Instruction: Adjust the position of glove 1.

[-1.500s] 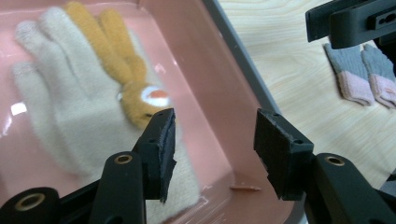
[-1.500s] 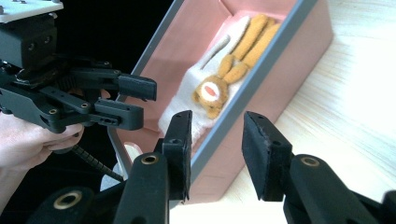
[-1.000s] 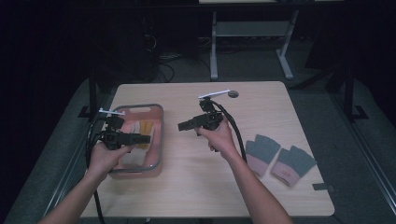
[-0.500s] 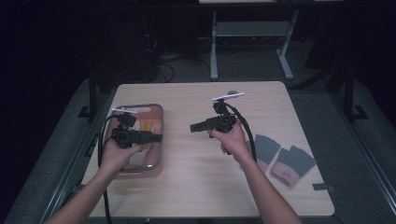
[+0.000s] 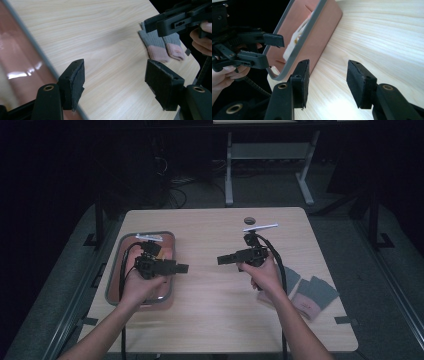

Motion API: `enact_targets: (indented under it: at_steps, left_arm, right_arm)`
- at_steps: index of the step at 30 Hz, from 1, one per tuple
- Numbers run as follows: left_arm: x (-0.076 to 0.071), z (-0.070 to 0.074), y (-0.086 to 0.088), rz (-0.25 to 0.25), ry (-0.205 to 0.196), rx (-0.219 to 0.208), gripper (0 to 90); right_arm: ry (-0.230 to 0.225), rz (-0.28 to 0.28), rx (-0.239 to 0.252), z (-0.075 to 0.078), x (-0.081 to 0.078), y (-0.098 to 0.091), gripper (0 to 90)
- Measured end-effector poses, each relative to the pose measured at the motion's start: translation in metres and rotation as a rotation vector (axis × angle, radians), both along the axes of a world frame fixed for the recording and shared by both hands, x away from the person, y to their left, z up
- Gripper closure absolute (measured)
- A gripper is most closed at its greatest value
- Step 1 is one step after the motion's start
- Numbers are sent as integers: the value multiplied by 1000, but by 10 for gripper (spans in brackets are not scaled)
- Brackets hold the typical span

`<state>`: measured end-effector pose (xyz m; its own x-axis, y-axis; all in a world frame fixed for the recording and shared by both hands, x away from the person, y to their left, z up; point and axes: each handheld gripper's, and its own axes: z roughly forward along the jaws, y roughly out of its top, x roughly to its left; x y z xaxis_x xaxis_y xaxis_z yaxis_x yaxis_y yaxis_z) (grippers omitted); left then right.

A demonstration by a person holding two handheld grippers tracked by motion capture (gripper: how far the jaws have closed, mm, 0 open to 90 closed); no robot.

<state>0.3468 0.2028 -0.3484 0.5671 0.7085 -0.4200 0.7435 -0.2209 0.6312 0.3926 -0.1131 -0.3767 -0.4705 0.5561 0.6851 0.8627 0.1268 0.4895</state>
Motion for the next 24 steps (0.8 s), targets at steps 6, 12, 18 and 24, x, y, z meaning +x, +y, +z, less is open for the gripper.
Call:
enact_targets:
  at_steps: [6,12,18,24]
  left_arm:
    - [-3,1,-19,-37,-5,-2,312]
    - [-5,0,-35,-63,-8,-5,309]
    - [-7,0,-52,-87,-25,-11,306]
    - [-8,-2,-72,-119,-24,-18,301]
  right_arm:
    - [-2,-31,-2,-3,-8,-18,519]
    - [-3,-60,-4,-5,-17,-37,515]
    - [-3,-83,-2,-7,-23,-53,507]
    - [-5,-113,-9,-7,-28,-71,504]
